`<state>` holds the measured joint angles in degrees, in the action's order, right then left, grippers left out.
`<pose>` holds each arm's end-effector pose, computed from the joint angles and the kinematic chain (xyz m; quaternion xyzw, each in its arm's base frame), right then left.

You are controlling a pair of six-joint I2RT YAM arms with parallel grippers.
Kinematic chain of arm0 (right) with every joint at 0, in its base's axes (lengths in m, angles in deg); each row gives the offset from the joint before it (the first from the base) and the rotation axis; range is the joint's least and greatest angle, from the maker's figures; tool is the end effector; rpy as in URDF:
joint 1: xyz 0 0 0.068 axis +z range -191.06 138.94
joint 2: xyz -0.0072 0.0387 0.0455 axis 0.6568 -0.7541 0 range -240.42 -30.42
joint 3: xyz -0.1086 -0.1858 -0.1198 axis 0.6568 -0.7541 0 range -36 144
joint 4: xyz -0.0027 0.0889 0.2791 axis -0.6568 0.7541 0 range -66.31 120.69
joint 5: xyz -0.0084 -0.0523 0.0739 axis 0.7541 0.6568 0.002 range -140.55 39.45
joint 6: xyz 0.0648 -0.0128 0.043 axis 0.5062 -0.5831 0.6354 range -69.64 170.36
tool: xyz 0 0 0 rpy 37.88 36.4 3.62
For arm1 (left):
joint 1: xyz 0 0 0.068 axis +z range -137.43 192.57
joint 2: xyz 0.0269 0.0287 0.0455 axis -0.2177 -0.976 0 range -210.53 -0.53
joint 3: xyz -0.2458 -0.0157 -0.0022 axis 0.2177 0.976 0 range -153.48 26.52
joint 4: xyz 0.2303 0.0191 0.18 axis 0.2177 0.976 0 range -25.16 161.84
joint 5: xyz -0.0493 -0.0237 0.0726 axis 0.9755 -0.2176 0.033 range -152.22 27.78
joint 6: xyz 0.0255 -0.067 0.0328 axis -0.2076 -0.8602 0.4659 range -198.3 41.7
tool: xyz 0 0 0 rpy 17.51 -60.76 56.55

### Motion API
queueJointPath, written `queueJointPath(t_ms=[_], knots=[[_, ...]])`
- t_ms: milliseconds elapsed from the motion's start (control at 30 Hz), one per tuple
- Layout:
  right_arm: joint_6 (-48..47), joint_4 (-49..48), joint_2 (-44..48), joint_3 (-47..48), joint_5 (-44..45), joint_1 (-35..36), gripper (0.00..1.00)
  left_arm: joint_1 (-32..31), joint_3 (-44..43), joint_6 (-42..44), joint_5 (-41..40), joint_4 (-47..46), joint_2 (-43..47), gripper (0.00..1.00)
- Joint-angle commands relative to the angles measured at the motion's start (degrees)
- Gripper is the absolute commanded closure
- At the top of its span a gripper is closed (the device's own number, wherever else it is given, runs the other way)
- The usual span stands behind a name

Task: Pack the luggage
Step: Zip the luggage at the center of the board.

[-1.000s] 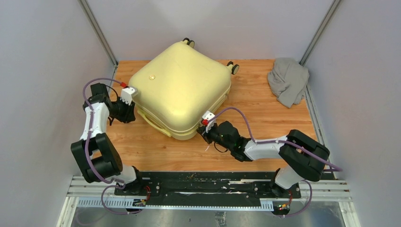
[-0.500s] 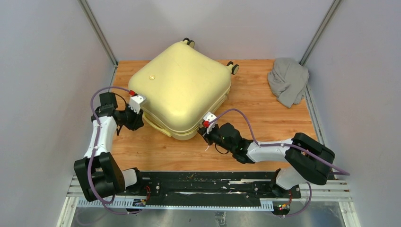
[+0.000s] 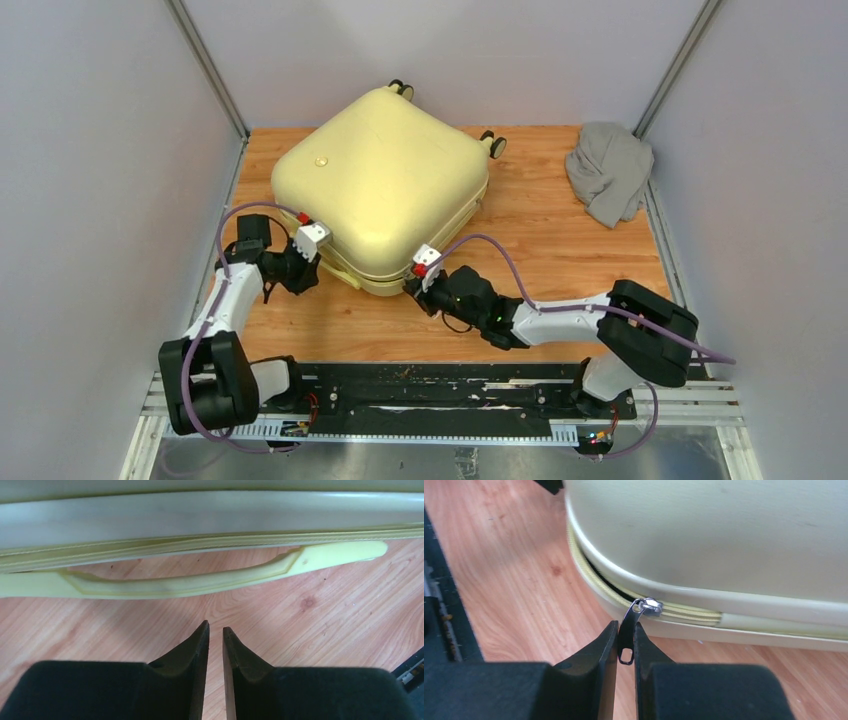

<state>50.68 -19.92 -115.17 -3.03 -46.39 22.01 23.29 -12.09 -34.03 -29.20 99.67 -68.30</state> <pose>0.1664 0.3166 0.1474 -0.3728 0.6572 0.3205 0.5713 0.2624 0.0121 0.1318 0.3309 0.8760 -0.1460 0.3192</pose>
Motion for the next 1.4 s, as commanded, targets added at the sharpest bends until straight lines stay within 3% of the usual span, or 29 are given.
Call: queueJointPath(t_ms=[0,333,533,733,833,1000,1200,1367], knots=[[3.20,-0.23,-1.39,3.88,-8.34,3.92,1.00,-3.19,0.95,-0.68,-0.56,-3.97,1.03,0.78],[4.80,4.22,-6.68,9.34,-11.26,5.19,1.00,-5.79,1.13,-1.48,-0.50,-4.19,2.20,0.81],[12.60,7.29,-1.56,4.50,-5.35,-0.04,0.70,-4.85,-3.96,-0.01,-1.15,3.29,4.11,0.80],[20.62,15.94,9.06,-0.35,-5.96,-9.53,0.52,7.48,-16.09,2.24,5.79,12.35,-0.35,0.75],[22.17,22.34,12.38,-0.19,-5.54,-13.11,0.50,12.22,-20.91,2.18,4.63,12.46,-4.02,0.75],[26.78,26.31,12.24,1.34,-5.96,-20.04,0.53,15.69,-21.22,-13.47,-3.72,-2.99,-7.10,0.77],[30.94,32.70,6.15,7.19,3.06,-22.49,0.61,15.64,-18.83,-29.75,-12.42,-23.73,-11.07,0.76],[35.43,31.25,-0.56,10.35,4.98,-25.65,0.65,14.40,-21.06,-38.98,-15.41,-32.37,-18.21,0.77]])
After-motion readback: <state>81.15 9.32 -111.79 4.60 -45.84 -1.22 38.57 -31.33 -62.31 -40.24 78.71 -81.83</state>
